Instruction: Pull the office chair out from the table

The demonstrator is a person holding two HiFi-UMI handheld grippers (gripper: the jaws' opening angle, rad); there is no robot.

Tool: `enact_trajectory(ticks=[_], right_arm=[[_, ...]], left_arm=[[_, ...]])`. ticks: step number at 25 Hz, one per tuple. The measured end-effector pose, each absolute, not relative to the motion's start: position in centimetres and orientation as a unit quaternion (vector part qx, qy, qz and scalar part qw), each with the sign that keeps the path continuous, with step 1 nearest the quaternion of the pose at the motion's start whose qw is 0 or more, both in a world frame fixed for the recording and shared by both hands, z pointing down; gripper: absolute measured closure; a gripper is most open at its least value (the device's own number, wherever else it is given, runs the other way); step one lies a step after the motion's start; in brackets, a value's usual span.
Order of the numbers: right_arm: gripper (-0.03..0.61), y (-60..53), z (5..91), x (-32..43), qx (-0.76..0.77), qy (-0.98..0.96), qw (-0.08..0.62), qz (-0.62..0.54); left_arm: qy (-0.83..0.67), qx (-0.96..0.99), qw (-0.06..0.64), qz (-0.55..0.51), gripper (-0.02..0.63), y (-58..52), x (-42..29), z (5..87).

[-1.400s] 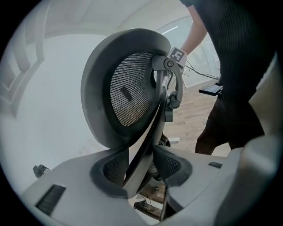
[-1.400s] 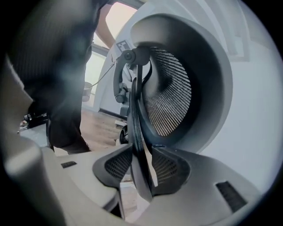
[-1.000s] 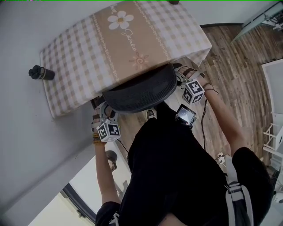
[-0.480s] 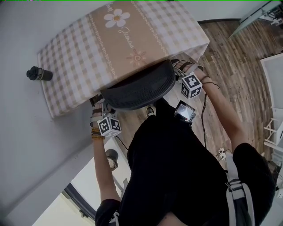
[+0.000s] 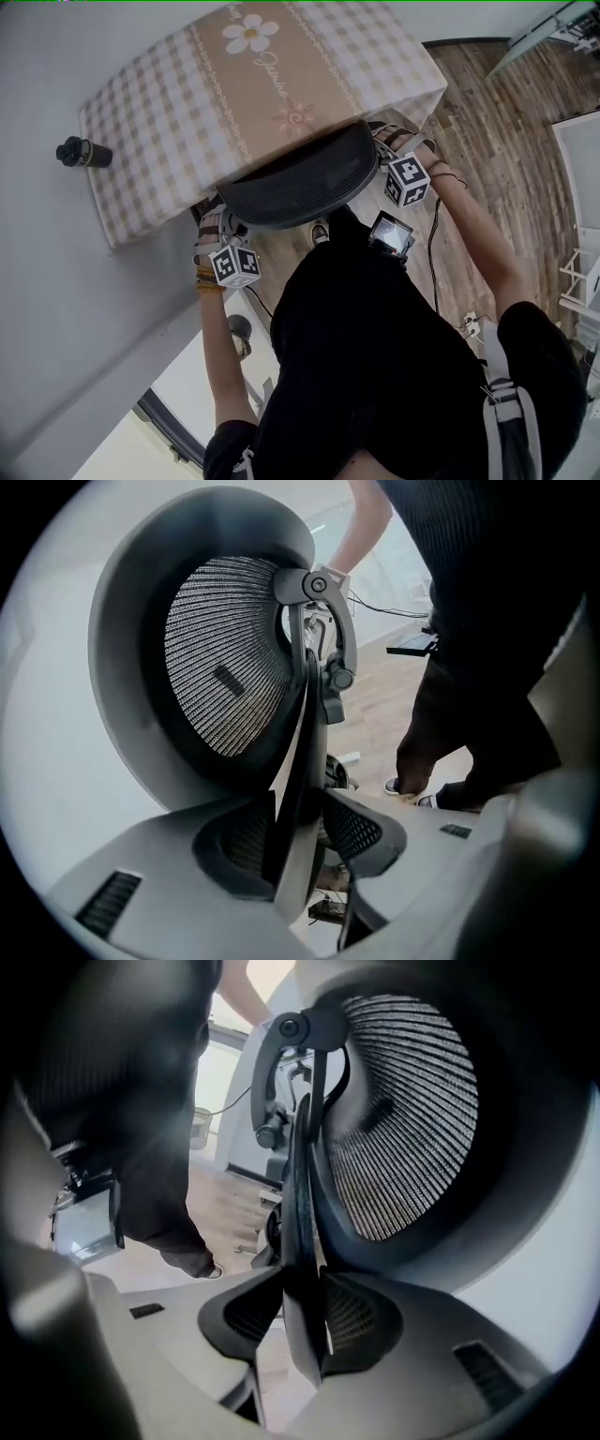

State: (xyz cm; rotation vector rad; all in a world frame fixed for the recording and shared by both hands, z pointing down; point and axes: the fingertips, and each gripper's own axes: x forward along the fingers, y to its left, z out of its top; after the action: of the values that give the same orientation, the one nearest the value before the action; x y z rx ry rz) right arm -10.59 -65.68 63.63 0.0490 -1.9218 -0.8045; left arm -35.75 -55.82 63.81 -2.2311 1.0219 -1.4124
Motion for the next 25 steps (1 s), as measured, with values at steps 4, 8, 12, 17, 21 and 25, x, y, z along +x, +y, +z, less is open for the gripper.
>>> enact_trajectory(ticks=[4, 8, 12, 17, 21, 25], right_arm=[[0.451, -65.4, 63.6, -10.8, 0.025, -0.805, 0.508, -0.305], [0.453, -65.2, 63.8, -11.0, 0.027, -0.812, 0.509, -0.285], [0.453, -64.9, 63.6, -11.5, 0.03, -0.816, 0.51, -0.27], [0.454, -64.9, 63.7, -11.2, 0.027, -0.811, 0.526, -0.254], [0.456, -64.7, 63.9, -11.2, 0.025, -0.808, 0.534, -0.247], [0.456, -64.5, 63.9, -11.1, 0.03, -0.808, 0.536, -0.244]], left_arm=[[0.362, -0.778, 0.146, -0.493, 0.44, -55.7, -35.9, 63.8], [0.363, -0.779, 0.131, -0.494, 0.442, -55.6, -36.4, 64.0], [0.356, -0.786, 0.11, -0.493, 0.449, -55.4, -36.6, 64.4], [0.335, -0.798, 0.078, -0.494, 0.46, -55.3, -36.5, 64.2], [0.332, -0.8, 0.062, -0.497, 0.463, -55.1, -36.5, 64.4], [0.333, -0.8, 0.046, -0.497, 0.465, -55.1, -36.4, 64.3]])
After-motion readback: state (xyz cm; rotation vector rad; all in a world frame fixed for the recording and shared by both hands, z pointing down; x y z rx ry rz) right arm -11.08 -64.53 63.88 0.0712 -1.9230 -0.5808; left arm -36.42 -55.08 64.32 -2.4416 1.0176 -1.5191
